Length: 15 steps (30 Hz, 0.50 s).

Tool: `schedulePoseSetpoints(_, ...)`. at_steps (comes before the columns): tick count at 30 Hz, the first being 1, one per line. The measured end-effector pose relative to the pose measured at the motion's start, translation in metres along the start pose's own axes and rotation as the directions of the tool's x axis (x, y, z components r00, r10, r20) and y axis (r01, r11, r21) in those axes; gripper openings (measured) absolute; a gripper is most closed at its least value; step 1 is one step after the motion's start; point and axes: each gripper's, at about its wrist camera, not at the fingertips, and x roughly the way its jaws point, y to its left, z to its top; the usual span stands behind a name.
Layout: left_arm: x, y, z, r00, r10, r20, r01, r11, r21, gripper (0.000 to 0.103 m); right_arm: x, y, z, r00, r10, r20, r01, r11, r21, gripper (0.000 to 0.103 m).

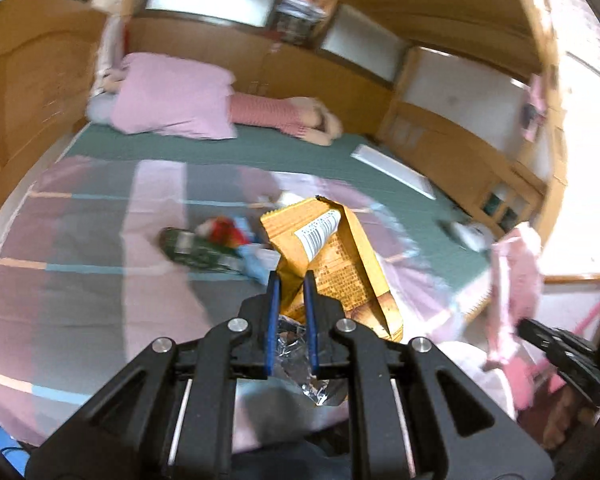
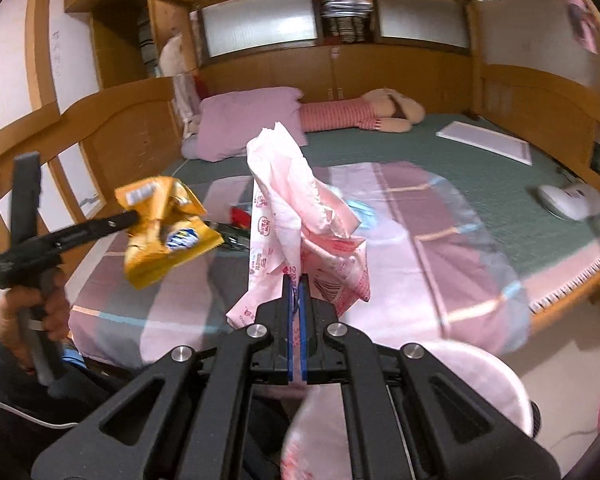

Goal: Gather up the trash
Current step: 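Carry both items over the white bin and open both grippers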

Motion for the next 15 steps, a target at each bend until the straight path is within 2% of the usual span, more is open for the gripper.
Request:
schedulePoseSetpoints(4, 0.001, -0.061, -0.007, 0.992, -0.107, -0.064, 0.114, 0.988, 0.106, 0.012, -0.018, -0.034, -0.021, 0.997, -0.077, -0.005, 0.077, 0.996, 0.036, 0.003)
schedulePoseSetpoints(7, 0.014, -0.104, -0.022, 0.974, -0.169, -0.151, 0.192, 0.969, 0.153, 0.013, -0.027, -0.063, -0.042, 0.993, -0.105, -0.045, 0.109, 0.99, 0.09, 0.003)
schedulePoseSetpoints(12, 0.041, -0.162, -0.055, 0.941, -0.184, -0.282, 0.25, 0.944, 0.217, 0.012, -0.035, -0.101, -0.074, 0.982, -0.151, -0.112, 0.165, 0.977, 0.132, 0.003)
schedulePoseSetpoints(15, 0.051, -0.179, -0.069, 0.926, -0.179, -0.331, 0.265, 0.935, 0.235, 0.012, -0.038, -0.122, -0.09, 0.977, -0.156, -0.143, 0.178, 0.971, 0.161, 0.003)
